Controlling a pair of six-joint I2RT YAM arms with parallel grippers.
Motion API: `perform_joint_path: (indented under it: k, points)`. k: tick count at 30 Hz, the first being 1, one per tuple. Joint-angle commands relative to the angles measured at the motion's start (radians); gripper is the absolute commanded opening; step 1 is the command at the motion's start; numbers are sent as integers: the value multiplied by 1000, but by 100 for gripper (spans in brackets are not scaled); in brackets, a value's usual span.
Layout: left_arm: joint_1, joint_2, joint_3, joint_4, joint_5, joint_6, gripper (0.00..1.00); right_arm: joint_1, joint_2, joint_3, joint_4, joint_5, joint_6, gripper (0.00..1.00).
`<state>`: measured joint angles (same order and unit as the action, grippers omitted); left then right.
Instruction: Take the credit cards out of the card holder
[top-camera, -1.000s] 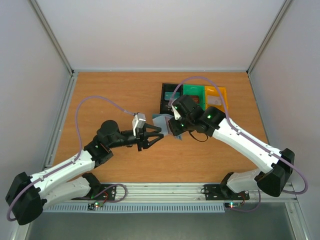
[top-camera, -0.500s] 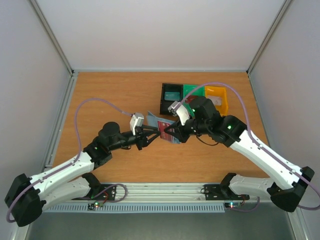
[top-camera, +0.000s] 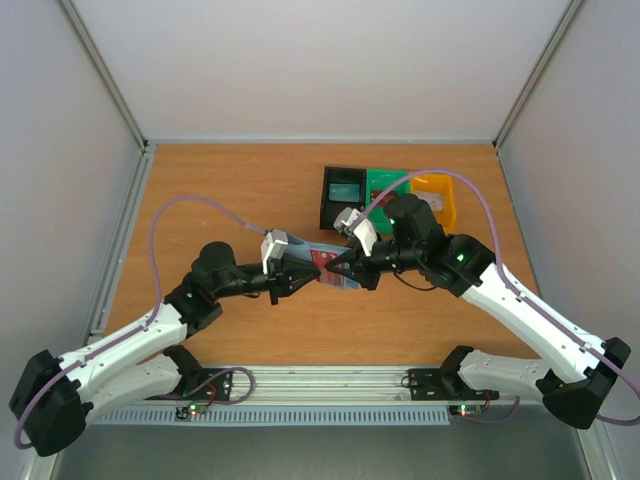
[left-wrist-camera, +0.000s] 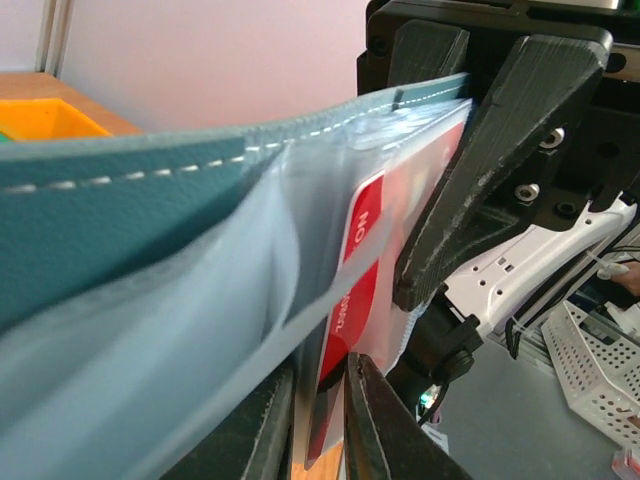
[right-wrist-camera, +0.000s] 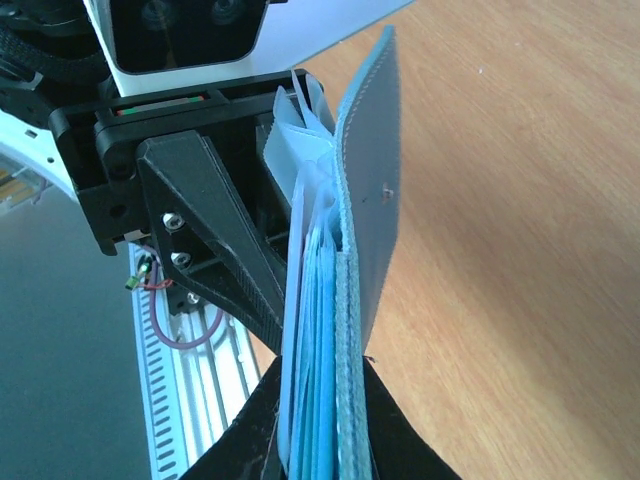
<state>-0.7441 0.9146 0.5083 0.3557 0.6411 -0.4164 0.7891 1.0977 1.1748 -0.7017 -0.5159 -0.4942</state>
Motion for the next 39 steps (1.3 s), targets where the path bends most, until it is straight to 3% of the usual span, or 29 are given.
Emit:
perform_joint_path:
  k: [1,5,16,25,27,35,39]
  points:
    - [-6,-14,27,154,53,27,13,-10,37,-28,109,-141,-29,6]
    - [-6,-24,19,156,49,28,1,-35,46,-48,140,-201,-20,8]
    - [44,-46,-19,121,4,-97,0,-110,-29,-151,159,-311,23,27]
    - [72,-59,-74,108,14,-114,0,-200,-68,-248,232,-418,81,32]
    - [81,-62,-78,105,23,-107,0,-217,-71,-249,226,-433,81,31]
    - [118,-69,-84,96,74,-92,0,-267,-74,-244,177,-456,65,3]
    - [143,-78,-99,83,97,-86,0,-280,-80,-247,174,-474,68,1]
